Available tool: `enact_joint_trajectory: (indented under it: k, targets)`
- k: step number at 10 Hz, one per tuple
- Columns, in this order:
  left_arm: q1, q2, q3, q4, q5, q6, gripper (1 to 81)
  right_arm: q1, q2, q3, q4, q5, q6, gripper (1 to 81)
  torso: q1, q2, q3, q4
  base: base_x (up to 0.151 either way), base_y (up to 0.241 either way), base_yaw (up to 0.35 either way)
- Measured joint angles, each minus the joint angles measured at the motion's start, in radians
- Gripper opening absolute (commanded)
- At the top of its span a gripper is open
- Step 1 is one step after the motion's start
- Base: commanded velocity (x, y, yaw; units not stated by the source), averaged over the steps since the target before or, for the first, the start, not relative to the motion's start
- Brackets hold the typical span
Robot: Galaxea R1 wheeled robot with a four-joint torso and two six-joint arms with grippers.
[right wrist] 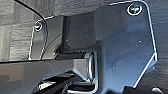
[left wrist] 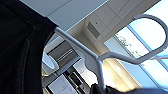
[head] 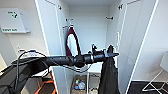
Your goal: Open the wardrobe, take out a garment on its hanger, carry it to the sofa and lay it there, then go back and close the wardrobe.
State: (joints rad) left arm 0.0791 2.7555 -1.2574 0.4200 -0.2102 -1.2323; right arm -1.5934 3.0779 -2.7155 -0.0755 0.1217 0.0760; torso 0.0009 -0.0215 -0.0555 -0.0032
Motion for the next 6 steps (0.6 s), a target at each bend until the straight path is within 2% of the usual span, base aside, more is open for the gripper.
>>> enact_joint_trajectory:
  k: [1, 6]
  targets:
    - [0.000, -0.002, 0.003, 0.000, 0.000, 0.000, 1.0, 0.000, 0.000, 0.000, 0.000, -0.001, 0.000, 81.1, 0.000, 0.000, 0.000, 0.000, -0.064, 0.000, 0.000]
    - [0.028, -0.028, 0.015, 0.009, -0.005, 0.002, 1.0, 0.001, 0.000, 0.000, 0.000, 0.000, -0.001, 81.1, 0.000, 0.000, 0.000, 0.000, 0.000, 0.000, 0.000]
